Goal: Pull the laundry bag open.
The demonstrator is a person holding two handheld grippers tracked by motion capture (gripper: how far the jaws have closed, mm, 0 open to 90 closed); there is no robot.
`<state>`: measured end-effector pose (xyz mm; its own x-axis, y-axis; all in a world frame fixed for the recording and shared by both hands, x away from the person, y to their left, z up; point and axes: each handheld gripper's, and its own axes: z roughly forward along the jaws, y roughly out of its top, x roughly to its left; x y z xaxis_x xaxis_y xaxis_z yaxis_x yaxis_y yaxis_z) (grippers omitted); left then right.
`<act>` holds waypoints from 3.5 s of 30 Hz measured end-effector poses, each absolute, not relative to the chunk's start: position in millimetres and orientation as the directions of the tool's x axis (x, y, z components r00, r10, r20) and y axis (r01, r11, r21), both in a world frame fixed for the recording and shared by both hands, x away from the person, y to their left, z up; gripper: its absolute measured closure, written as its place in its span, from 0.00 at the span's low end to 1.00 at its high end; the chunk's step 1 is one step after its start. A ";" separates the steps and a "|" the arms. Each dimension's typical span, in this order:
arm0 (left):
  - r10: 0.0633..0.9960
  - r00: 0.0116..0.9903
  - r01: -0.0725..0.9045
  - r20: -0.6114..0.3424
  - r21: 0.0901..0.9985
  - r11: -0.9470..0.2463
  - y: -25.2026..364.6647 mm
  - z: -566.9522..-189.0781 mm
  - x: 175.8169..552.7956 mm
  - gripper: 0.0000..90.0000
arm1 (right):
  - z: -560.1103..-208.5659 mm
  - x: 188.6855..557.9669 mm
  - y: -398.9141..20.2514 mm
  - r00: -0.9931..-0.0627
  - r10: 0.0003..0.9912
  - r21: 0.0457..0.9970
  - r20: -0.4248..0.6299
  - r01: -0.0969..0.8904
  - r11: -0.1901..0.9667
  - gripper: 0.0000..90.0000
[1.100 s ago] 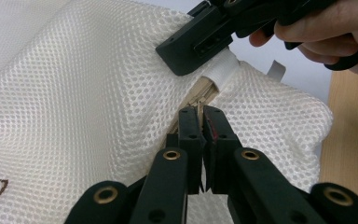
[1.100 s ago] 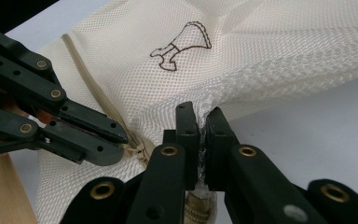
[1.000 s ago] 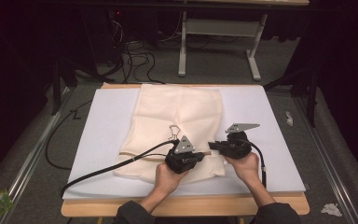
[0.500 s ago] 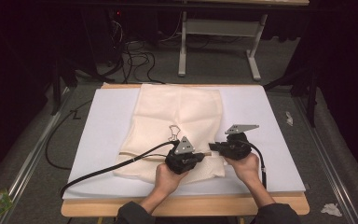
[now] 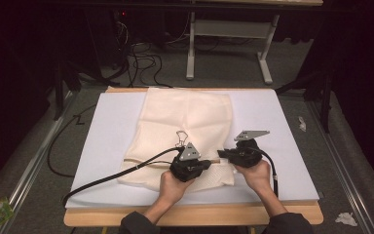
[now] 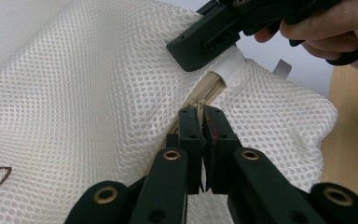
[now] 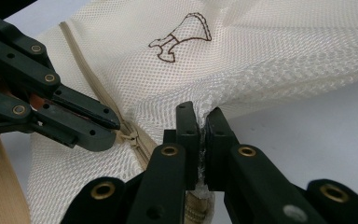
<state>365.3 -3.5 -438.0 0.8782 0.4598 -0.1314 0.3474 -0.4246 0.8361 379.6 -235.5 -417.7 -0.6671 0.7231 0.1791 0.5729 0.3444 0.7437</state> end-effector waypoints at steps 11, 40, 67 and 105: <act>0.461 0.877 0.345 -0.131 0.841 -0.417 3.4 -436.6 365.8 0.97 | -415.4 377.4 -239.4 -0.668 0.716 0.751 0.201 0.575 0.325 0.98; 0.480 0.870 0.343 -0.111 0.836 -0.428 16.0 -433.1 365.8 0.97 | -417.1 376.4 -245.6 -0.662 0.726 0.754 0.186 0.570 0.327 0.98; 0.487 0.868 0.335 -0.096 0.838 -0.431 26.6 -429.7 367.1 0.97 | -416.9 377.5 -248.0 -0.661 0.731 0.753 0.171 0.566 0.335 0.98; 0.529 0.837 0.396 -0.139 0.821 -0.411 51.4 -432.1 375.2 0.97 | -427.3 383.0 -257.3 -0.626 0.756 0.734 0.190 0.602 0.314 0.98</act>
